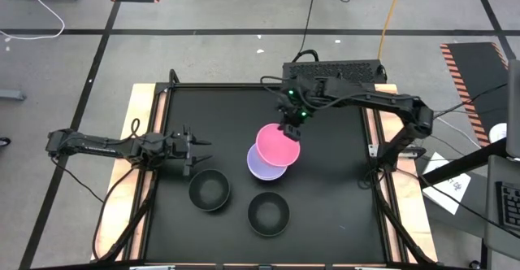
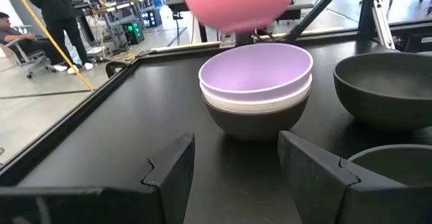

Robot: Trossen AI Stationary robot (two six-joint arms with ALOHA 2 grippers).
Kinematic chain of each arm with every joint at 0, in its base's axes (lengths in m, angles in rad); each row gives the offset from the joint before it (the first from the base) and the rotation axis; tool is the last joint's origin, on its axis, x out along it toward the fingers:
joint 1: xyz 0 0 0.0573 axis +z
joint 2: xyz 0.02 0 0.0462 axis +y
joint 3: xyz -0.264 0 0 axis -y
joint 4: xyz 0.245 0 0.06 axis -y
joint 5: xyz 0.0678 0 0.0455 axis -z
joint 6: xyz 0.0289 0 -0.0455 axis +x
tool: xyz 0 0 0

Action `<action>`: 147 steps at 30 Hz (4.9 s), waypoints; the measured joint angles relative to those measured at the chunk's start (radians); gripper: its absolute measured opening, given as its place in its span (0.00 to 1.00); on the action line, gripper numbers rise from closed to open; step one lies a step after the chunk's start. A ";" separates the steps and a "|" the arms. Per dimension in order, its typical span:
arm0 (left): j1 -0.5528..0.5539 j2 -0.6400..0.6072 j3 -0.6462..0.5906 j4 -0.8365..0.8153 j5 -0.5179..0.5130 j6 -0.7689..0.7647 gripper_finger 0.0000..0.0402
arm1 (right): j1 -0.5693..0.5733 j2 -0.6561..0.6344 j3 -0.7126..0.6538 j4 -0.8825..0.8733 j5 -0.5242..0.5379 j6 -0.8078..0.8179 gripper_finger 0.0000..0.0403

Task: Nest bowls inside each other
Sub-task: Stack the pink bowl on top of the purple bowl, then stack the left black bowl on top of the pink bowl

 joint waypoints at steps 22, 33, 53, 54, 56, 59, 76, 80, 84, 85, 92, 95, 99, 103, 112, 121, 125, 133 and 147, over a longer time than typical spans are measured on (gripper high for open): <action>0.000 0.000 0.000 0.014 0.000 0.013 0.54 | 0.034 0.208 0.149 -0.116 0.008 0.005 0.00; 0.000 0.000 0.000 0.014 0.002 0.007 0.54 | 0.069 0.243 0.148 -0.115 0.088 -0.003 0.00; 0.000 0.000 0.000 0.003 0.016 -0.001 0.54 | 0.100 0.296 0.149 -0.160 0.220 0.010 0.00; 0.000 0.000 0.000 0.002 0.016 -0.001 0.54 | 0.103 0.296 0.149 -0.156 0.223 0.013 0.00; 0.000 0.000 0.000 -0.002 0.016 -0.001 0.54 | 0.113 0.296 0.149 -0.144 0.229 0.012 0.00; 0.000 0.000 0.000 -0.004 0.016 -0.001 0.54 | 0.122 0.296 0.148 -0.124 0.238 0.024 0.00; 0.000 0.000 0.000 -0.014 0.016 -0.009 0.54 | 0.128 0.297 0.147 -0.109 0.239 0.028 0.22; 0.000 0.000 0.000 -0.019 0.016 -0.009 0.54 | 0.128 0.297 0.147 -0.088 0.238 0.034 0.30; 0.000 0.000 0.000 -0.018 0.016 -0.009 0.54 | 0.127 0.289 0.146 -0.067 0.238 0.022 0.36; 0.000 0.000 0.000 -0.019 0.016 -0.009 0.54 | 0.125 0.284 0.146 -0.064 0.238 0.010 0.37; 0.000 0.000 0.000 -0.018 0.015 -0.005 0.54 | 0.125 0.149 0.131 0.029 0.234 -0.128 0.40; 0.000 0.000 0.000 -0.021 0.014 -0.005 0.54 | 0.138 0.048 0.029 0.191 0.153 -0.151 0.39; 0.000 0.000 0.000 -0.035 0.015 -0.003 0.54 | 0.149 -0.146 -0.202 0.390 0.134 -0.182 0.39; 0.000 0.000 0.000 -0.038 0.015 0.000 0.54 | 0.113 -0.373 -0.463 0.571 0.189 -0.137 0.39; 0.000 0.000 0.000 0.013 0.015 0.014 0.54 | 0.086 -0.743 -0.759 0.625 0.188 -0.025 0.39; 0.000 0.000 0.000 0.017 0.015 -0.001 0.54 | 0.099 -0.985 -0.956 0.629 0.188 0.038 0.38; 0.000 0.000 0.000 0.015 0.016 -0.001 0.54 | 0.116 -1.074 -1.017 0.605 0.188 0.035 0.38; 0.000 0.000 0.000 0.012 0.016 0.003 0.54 | 0.129 -1.271 -1.065 0.495 0.194 0.052 0.38; 0.000 0.000 0.000 -0.009 0.017 -0.005 0.54 | 0.145 -1.445 -1.195 0.534 0.292 0.130 0.38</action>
